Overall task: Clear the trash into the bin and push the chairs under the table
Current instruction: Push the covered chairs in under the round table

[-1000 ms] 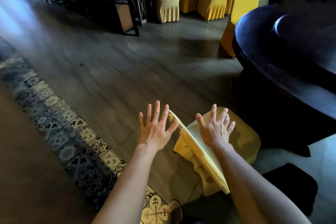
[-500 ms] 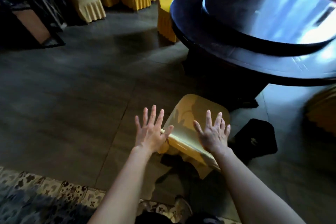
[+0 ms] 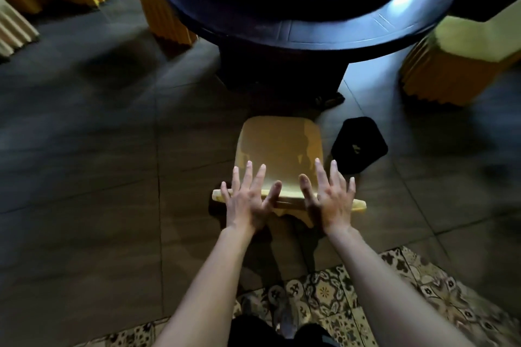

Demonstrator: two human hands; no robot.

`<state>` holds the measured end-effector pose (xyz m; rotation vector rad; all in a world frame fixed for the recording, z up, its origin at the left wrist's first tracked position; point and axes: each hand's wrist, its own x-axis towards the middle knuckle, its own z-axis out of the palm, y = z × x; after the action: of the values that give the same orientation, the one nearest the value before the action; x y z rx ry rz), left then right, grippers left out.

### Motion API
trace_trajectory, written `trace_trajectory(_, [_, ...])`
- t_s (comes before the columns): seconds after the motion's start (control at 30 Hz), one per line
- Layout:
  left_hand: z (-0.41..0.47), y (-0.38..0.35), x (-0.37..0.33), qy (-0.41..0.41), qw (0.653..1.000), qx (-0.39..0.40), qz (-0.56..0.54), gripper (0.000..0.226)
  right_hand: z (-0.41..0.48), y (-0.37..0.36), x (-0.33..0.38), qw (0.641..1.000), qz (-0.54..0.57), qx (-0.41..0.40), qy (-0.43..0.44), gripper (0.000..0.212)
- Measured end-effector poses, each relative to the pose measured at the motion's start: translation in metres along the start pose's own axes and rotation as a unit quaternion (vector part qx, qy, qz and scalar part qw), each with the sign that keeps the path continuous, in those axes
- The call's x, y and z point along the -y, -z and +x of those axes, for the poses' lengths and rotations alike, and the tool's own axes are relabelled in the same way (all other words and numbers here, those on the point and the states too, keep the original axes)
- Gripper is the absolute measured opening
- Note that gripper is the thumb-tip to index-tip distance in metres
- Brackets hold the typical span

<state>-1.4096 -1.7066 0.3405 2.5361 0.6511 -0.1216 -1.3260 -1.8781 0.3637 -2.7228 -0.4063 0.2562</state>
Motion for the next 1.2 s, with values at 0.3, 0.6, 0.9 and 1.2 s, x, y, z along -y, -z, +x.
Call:
trace_trajectory(0.3, [0.004,-0.010,-0.001,-0.031,0.991,-0.128,0.014,0.081,-0.002,-0.015,-0.017,0.992,0.014,-0.096,0.079,0.077])
trace_trajectory(0.6, [0.030,0.004,0.004,-0.016,0.991,-0.132,0.003,0.081,0.028,-0.016,0.003,0.990,0.031,-0.120,0.073,0.077])
trace_trajectory(0.9, [0.110,0.018,0.000,-0.020,0.990,-0.142,-0.004,0.084,0.104,-0.015,0.021,0.988,0.034,-0.137,0.065,0.079])
trace_trajectory(1.2, [0.204,0.034,0.009,-0.036,0.986,-0.165,-0.013,0.081,0.191,-0.023,0.043,0.984,0.042,-0.161,0.057,0.078])
